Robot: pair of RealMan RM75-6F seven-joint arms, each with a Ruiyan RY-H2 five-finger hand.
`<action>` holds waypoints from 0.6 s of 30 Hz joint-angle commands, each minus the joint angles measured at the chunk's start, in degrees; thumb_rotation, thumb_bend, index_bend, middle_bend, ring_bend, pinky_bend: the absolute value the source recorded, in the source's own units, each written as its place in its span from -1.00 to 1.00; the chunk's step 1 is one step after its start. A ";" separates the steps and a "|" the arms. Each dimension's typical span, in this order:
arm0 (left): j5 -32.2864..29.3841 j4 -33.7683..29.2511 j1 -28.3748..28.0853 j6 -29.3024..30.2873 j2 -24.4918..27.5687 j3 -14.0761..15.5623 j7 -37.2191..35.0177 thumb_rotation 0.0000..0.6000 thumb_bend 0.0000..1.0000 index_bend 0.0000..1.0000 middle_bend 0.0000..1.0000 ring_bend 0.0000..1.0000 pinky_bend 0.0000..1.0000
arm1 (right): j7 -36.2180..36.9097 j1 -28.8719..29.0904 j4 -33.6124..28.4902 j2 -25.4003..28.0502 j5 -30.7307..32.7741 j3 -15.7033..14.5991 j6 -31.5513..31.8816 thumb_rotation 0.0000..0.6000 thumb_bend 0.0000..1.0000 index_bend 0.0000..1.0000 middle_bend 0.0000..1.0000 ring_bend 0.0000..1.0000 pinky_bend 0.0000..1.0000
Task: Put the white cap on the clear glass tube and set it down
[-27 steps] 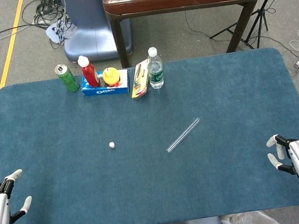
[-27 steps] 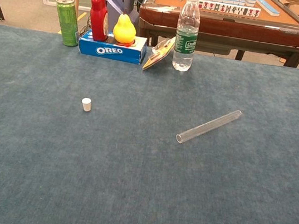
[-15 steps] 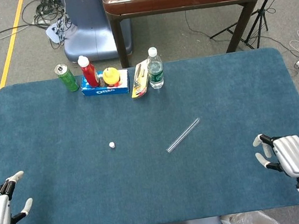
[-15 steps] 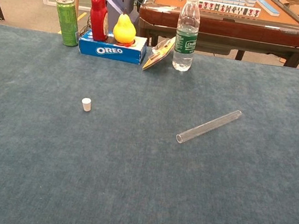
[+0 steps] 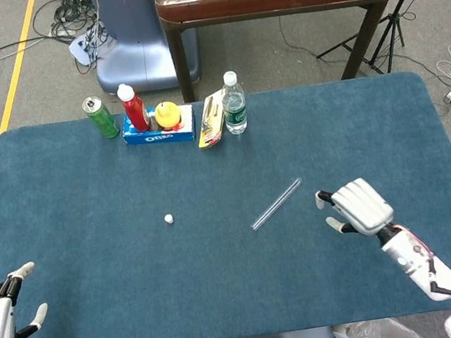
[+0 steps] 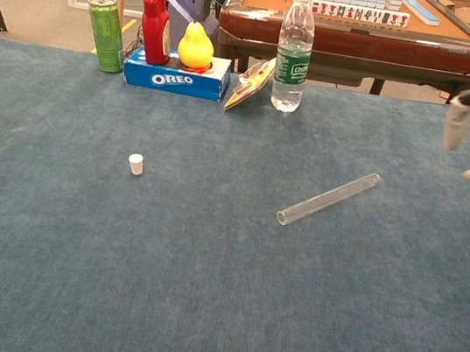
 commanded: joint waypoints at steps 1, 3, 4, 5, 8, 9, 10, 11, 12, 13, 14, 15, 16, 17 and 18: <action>-0.37 -0.03 0.38 0.21 0.19 0.09 -0.18 1.00 -0.51 -0.60 -0.44 -0.28 -0.46 | -3.25 4.87 5.16 -4.94 2.71 2.09 -5.12 1.00 -0.48 0.00 0.93 1.00 1.00; -0.63 -0.09 0.64 0.37 0.24 0.08 -0.42 1.00 -0.51 -0.60 -0.44 -0.28 -0.46 | -3.71 6.52 7.53 -7.13 3.65 2.43 -6.76 1.00 -0.50 -0.01 0.94 1.00 1.00; -0.80 -0.16 0.78 0.47 0.22 0.05 -0.63 1.00 -0.51 -0.60 -0.44 -0.27 -0.46 | -3.68 7.55 9.08 -8.53 4.37 2.60 -7.92 1.00 -0.51 -0.02 0.95 1.00 1.00; -0.94 -0.17 0.88 0.54 0.20 0.00 -0.71 1.00 -0.51 -0.60 -0.44 -0.27 -0.47 | -3.53 8.29 10.26 -9.56 4.78 2.70 -8.69 1.00 -0.52 -0.03 0.95 1.00 1.00; -1.31 -0.02 1.07 0.63 0.10 -0.15 -0.74 1.00 -0.51 -0.60 -0.44 -0.28 -0.48 | -3.31 10.57 14.13 -12.66 5.72 2.65 -11.20 1.00 -0.53 -0.06 0.95 1.00 1.00; -1.50 0.04 1.09 0.54 0.11 -0.21 -0.74 1.00 -0.51 -0.60 -0.44 -0.27 -0.48 | -3.38 11.40 15.60 -13.80 6.11 2.56 -12.15 1.00 -0.53 -0.08 0.95 1.00 1.00; -1.64 0.07 1.08 0.46 0.11 -0.27 -0.71 1.00 -0.51 -0.60 -0.44 -0.28 -0.48 | -3.46 11.97 16.56 -14.57 6.48 2.51 -12.84 1.00 -0.53 -0.10 0.96 1.00 1.00; -1.77 0.07 1.07 0.38 0.12 -0.33 -0.70 1.00 -0.51 -0.60 -0.44 -0.28 -0.48 | -3.52 12.50 17.45 -15.37 6.71 2.49 -13.28 1.00 -0.53 -0.12 0.96 1.00 1.00; -1.84 0.05 1.07 0.34 0.13 -0.38 -0.74 1.00 -0.51 -0.60 -0.44 -0.28 -0.49 | -3.57 12.94 18.33 -16.12 6.84 2.42 -13.60 1.00 -0.53 -0.14 0.96 1.00 1.00; -1.90 0.02 1.07 0.31 0.11 -0.45 -0.82 1.00 -0.51 -0.60 -0.44 -0.28 -0.49 | -3.48 13.46 19.39 -17.04 7.11 2.31 -14.08 1.00 -0.53 -0.16 0.96 1.00 1.00; -1.93 0.03 1.10 0.31 0.08 -0.47 -0.85 1.00 -0.51 -0.60 -0.44 -0.28 -0.50 | -3.32 13.78 20.06 -17.66 7.41 2.25 -14.43 1.00 -0.53 -0.16 0.96 1.00 1.00; -1.99 0.04 1.11 0.28 0.05 -0.50 -0.87 1.00 -0.51 -0.60 -0.44 -0.28 -0.50 | -3.20 14.10 20.74 -18.25 7.62 2.16 -14.73 1.00 -0.53 -0.17 0.96 1.00 1.00; -2.12 0.05 1.13 0.19 0.02 -0.52 -0.85 1.00 -0.51 -0.60 -0.44 -0.28 -0.50 | -3.02 14.49 21.66 -19.00 7.83 2.04 -15.07 1.00 -0.53 -0.18 0.96 1.00 1.00; -2.24 0.09 1.13 0.10 -0.02 -0.53 -0.82 1.00 -0.51 -0.60 -0.44 -0.28 -0.50 | -2.85 14.76 22.34 -19.55 7.93 1.97 -15.24 1.00 -0.53 -0.18 0.96 1.00 1.00; -2.43 0.12 1.13 -0.05 -0.08 -0.56 -0.77 1.00 -0.51 -0.60 -0.44 -0.28 -0.50 | -2.64 15.12 23.23 -20.19 8.04 1.85 -15.51 1.00 -0.53 -0.18 0.96 1.00 1.00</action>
